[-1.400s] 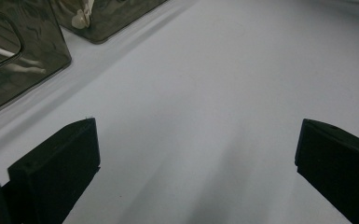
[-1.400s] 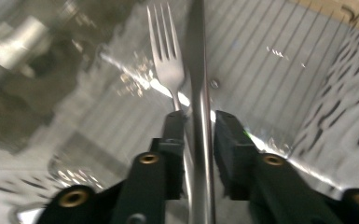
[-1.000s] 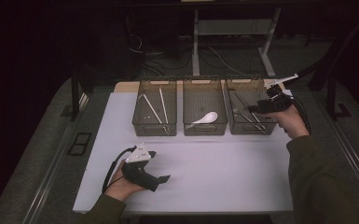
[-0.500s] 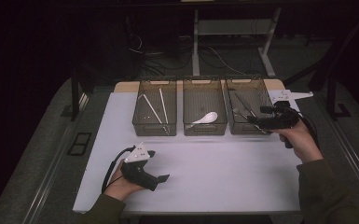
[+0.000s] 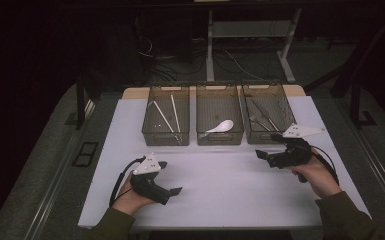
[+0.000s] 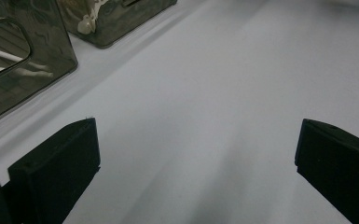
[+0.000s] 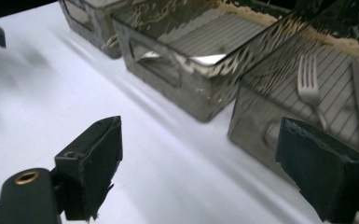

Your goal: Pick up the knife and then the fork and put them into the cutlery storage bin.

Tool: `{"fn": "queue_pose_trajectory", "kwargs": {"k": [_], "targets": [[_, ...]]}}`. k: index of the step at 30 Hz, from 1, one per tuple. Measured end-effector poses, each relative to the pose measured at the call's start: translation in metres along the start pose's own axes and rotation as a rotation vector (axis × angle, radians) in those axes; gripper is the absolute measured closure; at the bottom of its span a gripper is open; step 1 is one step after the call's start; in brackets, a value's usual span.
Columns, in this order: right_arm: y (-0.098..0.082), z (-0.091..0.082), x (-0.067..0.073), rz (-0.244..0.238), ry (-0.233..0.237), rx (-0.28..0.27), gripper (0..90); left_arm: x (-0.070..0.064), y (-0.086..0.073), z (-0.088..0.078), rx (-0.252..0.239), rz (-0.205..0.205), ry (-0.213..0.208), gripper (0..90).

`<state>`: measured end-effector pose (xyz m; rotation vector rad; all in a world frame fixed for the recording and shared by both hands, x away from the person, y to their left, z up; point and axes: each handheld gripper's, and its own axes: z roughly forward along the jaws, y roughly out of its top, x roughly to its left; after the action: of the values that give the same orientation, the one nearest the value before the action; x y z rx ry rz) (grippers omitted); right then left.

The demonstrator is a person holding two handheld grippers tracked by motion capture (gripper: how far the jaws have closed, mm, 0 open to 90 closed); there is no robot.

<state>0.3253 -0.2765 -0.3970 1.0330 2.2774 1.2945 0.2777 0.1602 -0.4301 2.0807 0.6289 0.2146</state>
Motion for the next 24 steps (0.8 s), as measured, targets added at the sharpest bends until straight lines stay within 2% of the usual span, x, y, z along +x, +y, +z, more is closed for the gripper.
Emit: {"fn": "queue_pose_trajectory", "kwargs": {"k": [8,16,24], "targets": [[-0.03,-0.008,0.01,0.032,0.015,-0.012,14.8,-0.001,0.001,-0.001,-0.011,0.006,0.001,0.0],[-0.047,-0.018,0.015,0.044,0.033,-0.034,14.8,-0.002,0.001,-0.002,-0.024,0.001,0.003,0.0],[-0.061,-0.029,0.02,0.054,0.019,-0.056,14.8,-0.004,0.002,-0.002,-0.026,0.002,-0.001,0.0]]}}
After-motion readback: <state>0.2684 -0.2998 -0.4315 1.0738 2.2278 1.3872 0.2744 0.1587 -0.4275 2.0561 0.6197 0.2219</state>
